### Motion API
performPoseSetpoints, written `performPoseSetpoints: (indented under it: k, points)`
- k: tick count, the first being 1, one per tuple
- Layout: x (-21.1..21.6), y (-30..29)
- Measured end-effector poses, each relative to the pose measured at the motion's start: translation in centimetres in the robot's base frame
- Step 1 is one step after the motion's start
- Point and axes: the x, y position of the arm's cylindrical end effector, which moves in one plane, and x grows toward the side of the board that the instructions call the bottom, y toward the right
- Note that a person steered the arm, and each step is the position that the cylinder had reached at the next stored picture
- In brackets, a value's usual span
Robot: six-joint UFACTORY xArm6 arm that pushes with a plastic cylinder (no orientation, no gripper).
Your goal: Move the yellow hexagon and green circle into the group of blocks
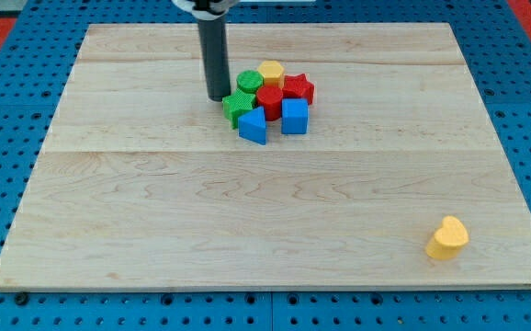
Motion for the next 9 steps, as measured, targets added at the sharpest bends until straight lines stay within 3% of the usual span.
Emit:
performPoseSetpoints:
  k: [2, 3, 4, 7, 9]
  points:
    - [-0.4, 3.3]
    - [-1.1, -0.2]
    - [-5.2, 0.5]
    - [-7.5, 3.0]
    - [-8.1, 9.4]
